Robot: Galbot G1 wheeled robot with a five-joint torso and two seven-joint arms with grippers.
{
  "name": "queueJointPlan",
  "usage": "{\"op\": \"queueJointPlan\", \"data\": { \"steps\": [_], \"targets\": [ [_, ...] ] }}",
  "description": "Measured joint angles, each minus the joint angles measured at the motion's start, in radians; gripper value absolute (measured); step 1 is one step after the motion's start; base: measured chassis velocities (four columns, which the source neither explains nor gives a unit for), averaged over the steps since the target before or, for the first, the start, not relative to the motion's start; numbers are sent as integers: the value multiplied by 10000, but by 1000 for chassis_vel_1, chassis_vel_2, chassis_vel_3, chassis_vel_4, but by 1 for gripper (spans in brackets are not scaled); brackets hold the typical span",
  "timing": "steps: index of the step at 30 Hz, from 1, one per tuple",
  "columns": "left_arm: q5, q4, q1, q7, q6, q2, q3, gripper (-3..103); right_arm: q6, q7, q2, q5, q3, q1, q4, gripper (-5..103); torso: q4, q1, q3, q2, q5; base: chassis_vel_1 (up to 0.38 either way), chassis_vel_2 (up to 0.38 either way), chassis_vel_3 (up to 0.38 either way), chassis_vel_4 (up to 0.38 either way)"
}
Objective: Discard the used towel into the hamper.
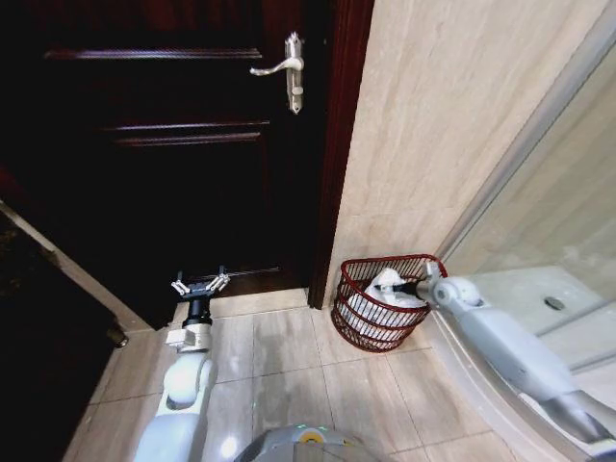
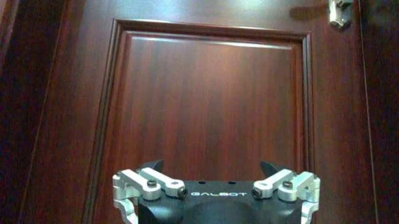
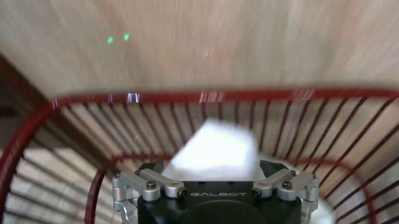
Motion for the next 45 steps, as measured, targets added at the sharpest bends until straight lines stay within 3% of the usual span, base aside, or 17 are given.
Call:
{"op": "queueJointPlan", "data": {
  "steps": [4, 8, 10, 11, 14, 15, 17, 19, 21, 22, 25, 27, 29, 31, 36, 40, 45],
  "targets": [
    [-7, -5, 1, 5, 1, 67, 38, 100, 38, 473, -130, -8, 767, -446, 866, 100, 3, 0, -1, 0, 4, 0, 0, 0, 0],
    [-135, -114, 42, 5, 2, 171, -28, 100, 640, 1231, -235, -611, 1486, -1179, 2059, 100, 2, -2, -3, 2, -5, 0, 0, 0, 0],
    [-275, -174, 93, -2, 3, 202, -68, 100, 1725, 1983, -42, -1634, 1990, -1874, 2870, 100, 3, -3, -3, 3, -9, 0, 0, 0, 0],
    [-275, -174, 93, -2, 3, 202, -68, 100, 1725, 1983, -42, -1634, 1990, -1874, 2870, 100, 3, -3, -3, 3, -9, 0, 0, 0, 0],
    [-385, -191, 198, 6, -9, 239, -58, 100, 3237, 2593, 690, -3330, 2993, -3113, 3960, 100, 2, -3, -4, 3, -4, 0, 0, 0, 0],
    [-385, -191, 198, 6, -9, 239, -58, 100, 3237, 2593, 690, -3330, 2993, -3113, 3960, 100, 2, -3, -4, 3, -4, 0, 0, 0, 0],
    [-426, -168, 298, 59, -35, 277, -28, 100, 3912, 2515, 1236, -4321, 3540, -3893, 4489, 100, 3, -3, -4, 4, -7, 0, 0, 0, 0],
    [-469, -93, 481, 184, -111, 340, 17, 100, 4872, 2221, 2171, -5676, 4179, -5191, 5155, 100, 2, -4, -5, 4, -7, 0, 0, 0, 0],
    [-474, -85, 507, 199, -118, 350, 24, 100, 4982, 2203, 2305, -5828, 4246, -5352, 5234, 100, -1, -4, -5, 4, -4, 0, 0, 0, 0],
    [-512, -78, 635, 267, -134, 362, 65, 100, 5388, 2193, 3002, -6384, 4553, -6140, 5620, 100, 0, -4, -5, 5, -3, 0, 0, 0, 0],
    [-540, -79, 727, 322, -135, 357, 94, 100, 5670, 2195, 3551, -6733, 4783, -6687, 5891, 100, 0, -4, -5, 5, -6, 0, 0, 0, 0],
    [-618, -139, 867, 427, -58, 290, 126, 100, 6240, 2026, 4476, -7326, 5109, -7571, 6349, 100, 2, -4, -5, 5, -6, 0, 0, 0, 0],
    [-671, -174, 911, 450, -4, 274, 135, 100, 6352, 1974, 4633, -7440, 5138, -7738, 6447, 100, 1, -4, -5, 6, -7, 0, 0, 0, 0],
    [-1071, -381, 1187, 576, 399, 174, 259, 100, 6542, 1414, 5698, -7963, 5354, -8729, 7129, 100, 2, -5, -6, 6, -7, 0, 0, 0, 0],
    [-821, -380, 1354, 923, 491, -166, 265, 100, 7091, 1197, 6948, -8679, 5357, -9707, 7391, 100, -1, -5, -5, 6, -6, 0, 0, 0, 0],
    [-478, -311, 1547, 1257, 384, -172, 90, 100, 7534, 1194, 7335, -8894, 5495, -10059, 7207, 100, 3, -4, -4, 6, -6, 0, 0, 0, 0],
    [-466, -349, 1637, 1311, 344, -38, -53, 100, 7659, 1209, 7203, -8802, 5543, -10339, 7159, 100, 3, -4, -4, 6, -5, 0, 0, 0, 0]
  ]
}}
